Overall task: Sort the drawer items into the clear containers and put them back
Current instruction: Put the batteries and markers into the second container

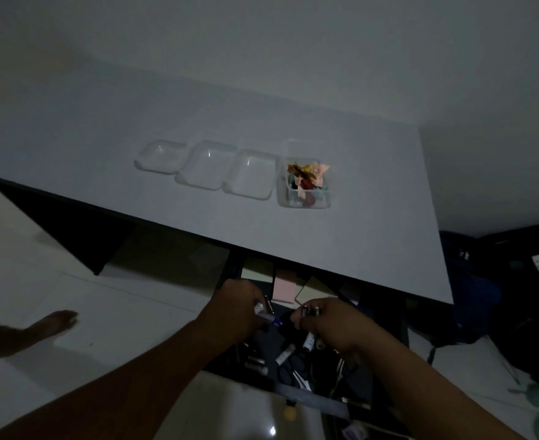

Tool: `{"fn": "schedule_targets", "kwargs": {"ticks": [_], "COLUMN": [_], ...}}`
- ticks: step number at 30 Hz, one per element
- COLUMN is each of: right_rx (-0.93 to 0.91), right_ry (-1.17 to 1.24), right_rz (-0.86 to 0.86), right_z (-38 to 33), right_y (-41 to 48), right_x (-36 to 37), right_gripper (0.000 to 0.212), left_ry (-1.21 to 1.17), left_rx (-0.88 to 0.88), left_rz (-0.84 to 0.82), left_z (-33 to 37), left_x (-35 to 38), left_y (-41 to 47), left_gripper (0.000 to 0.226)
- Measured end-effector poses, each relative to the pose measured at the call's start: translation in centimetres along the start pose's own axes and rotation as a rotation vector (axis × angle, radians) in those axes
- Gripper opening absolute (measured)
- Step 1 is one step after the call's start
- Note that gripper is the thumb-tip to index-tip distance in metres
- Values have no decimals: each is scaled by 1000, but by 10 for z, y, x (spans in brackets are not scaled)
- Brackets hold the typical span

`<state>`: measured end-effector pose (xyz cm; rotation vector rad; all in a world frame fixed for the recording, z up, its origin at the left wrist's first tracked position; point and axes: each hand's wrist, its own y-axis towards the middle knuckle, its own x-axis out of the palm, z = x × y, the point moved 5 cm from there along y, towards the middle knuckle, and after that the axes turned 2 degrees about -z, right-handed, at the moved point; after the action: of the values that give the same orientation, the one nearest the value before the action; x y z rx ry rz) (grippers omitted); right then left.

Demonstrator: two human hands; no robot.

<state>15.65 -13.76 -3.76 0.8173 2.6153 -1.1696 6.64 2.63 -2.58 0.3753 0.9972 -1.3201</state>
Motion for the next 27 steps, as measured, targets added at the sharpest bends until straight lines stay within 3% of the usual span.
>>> {"fn": "schedule_targets", "kwargs": {"ticks": [8,13,15,18,22,27], "right_rx": [-76,-81,-99,-106,-165,-184], "right_ry": [-60,236,183,26,-238,-437], "right_rz": [22,71,167,284,453,456], "right_z": [-102,-183,-215,-249,-275,-276], "right_y": [-6,24,47,88,132,164], "right_x": [-62,-90,-100,-110,-115,-104], "right_gripper": [15,10,8,26,25,26], "left_ry": [-56,-122,-114,-73,-22,-11], "left_rx": [37,15,1,-39,-82,-111], "left_rz": [121,154,161,179,131,78], "left_z": [24,41,42,40,25,-2], "left_x": [-74,-156,-189,-225,-235,-216], "left_y": [12,60,89,133,182,208], "left_gripper": [19,21,23,22,17,21]}}
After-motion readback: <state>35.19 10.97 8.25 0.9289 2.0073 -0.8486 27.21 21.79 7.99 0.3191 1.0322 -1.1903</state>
